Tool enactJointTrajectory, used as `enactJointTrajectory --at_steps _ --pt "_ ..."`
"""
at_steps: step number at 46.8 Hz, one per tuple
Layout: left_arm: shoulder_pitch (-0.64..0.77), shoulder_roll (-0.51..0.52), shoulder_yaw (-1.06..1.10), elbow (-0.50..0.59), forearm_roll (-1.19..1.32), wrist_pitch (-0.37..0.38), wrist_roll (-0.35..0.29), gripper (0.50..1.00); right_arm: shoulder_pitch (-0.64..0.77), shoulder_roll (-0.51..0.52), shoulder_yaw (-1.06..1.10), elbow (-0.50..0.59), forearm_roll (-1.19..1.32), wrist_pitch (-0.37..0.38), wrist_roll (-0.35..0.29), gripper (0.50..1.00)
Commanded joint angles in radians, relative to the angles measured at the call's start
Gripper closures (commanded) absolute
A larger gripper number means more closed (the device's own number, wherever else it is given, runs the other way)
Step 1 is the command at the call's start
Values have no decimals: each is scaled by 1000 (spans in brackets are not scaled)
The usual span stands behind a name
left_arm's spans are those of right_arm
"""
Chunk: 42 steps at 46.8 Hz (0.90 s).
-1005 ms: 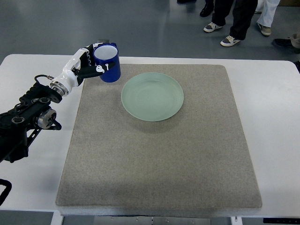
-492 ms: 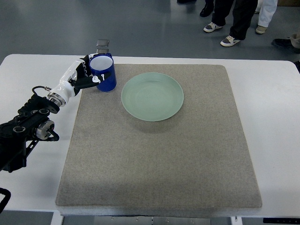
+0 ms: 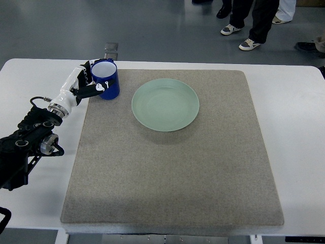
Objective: Place cup left of plate with left hand
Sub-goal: 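Lower the mug onto the mat beside the plate, then open the left hand and withdraw it from the mug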
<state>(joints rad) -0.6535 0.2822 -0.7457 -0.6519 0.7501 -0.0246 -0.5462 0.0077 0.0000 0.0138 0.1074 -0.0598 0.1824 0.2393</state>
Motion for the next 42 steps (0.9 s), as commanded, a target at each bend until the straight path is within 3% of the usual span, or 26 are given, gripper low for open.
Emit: enactJointTrajectory --at_steps 1,6,13,17,27,32,42 --pt "2 2 2 0 0 0 2 737 0 0 0 0 0 0 0 568" --pt "6 0 3 0 0 0 0 718 0 0 0 0 0 0 0 568" --pt "11 0 5 0 -2 0 0 641 0 0 0 0 0 0 0 568" --pt "17 0 5 0 -2 0 2 553 0 0 0 0 0 0 0 568" --pt "29 -15 8 -2 -2 -12 2 538 0 0 0 0 0 0 0 568" --pt "31 -15 8 -3 -2 -12 2 506 0 0 0 0 0 0 0 568" --pt "31 -12 3 -9 -3 -15 2 506 0 0 0 0 0 0 0 568"
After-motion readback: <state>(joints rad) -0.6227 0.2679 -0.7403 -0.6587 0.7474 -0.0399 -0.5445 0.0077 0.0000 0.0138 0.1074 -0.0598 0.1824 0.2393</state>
